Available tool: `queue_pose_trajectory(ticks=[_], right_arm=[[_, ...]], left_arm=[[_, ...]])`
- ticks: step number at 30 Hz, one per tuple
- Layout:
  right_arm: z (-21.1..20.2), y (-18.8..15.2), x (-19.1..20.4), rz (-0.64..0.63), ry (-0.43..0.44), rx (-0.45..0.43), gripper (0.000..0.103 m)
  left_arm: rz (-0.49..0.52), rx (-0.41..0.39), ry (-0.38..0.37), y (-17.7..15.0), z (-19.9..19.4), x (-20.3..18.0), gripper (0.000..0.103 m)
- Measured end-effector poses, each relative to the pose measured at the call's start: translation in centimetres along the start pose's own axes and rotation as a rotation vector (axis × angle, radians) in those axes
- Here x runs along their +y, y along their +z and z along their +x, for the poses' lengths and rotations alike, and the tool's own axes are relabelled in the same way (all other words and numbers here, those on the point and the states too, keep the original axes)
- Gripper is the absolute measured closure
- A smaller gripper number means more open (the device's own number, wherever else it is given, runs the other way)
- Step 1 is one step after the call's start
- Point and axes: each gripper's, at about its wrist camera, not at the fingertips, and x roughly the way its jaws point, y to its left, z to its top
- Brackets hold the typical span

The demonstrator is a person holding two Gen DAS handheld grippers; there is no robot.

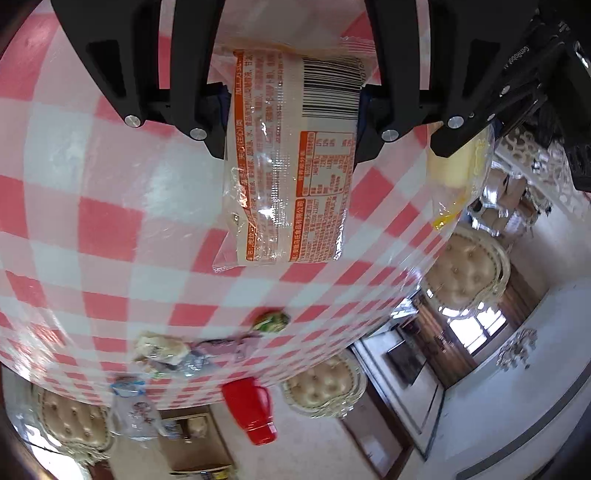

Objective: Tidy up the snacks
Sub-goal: 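Carry the bread loaf and round bun over the clear box, then open both grippers to release the loaf and bun into the box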

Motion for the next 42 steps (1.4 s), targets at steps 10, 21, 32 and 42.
queue_pose_trajectory(ticks=[10, 21, 32, 42], right_arm=[[0.3, -2.5, 7.2, -0.159, 0.07, 0.043, 0.056], [0.9, -5.2, 16.9, -0.394, 0.151, 0.094, 0.056], [2.9, -10.1, 27.4, -0.662, 0.247, 0.183, 0.056], [3.4, -15.6, 32.4, -0.862, 0.41, 0.274, 0.044]], left_arm=[[-0.035, -0.008, 0.105, -2.1, -3.5, 5.4, 0.035], [-0.155, -0.05, 0.208, -1.7, -7.0, 13.2, 0.034], [-0.18, -0.003, 0.369, -1.0, -10.5, 21.5, 0.034], [-0.1, 0.014, 0.587, -1.2, -13.7, 24.9, 0.02]])
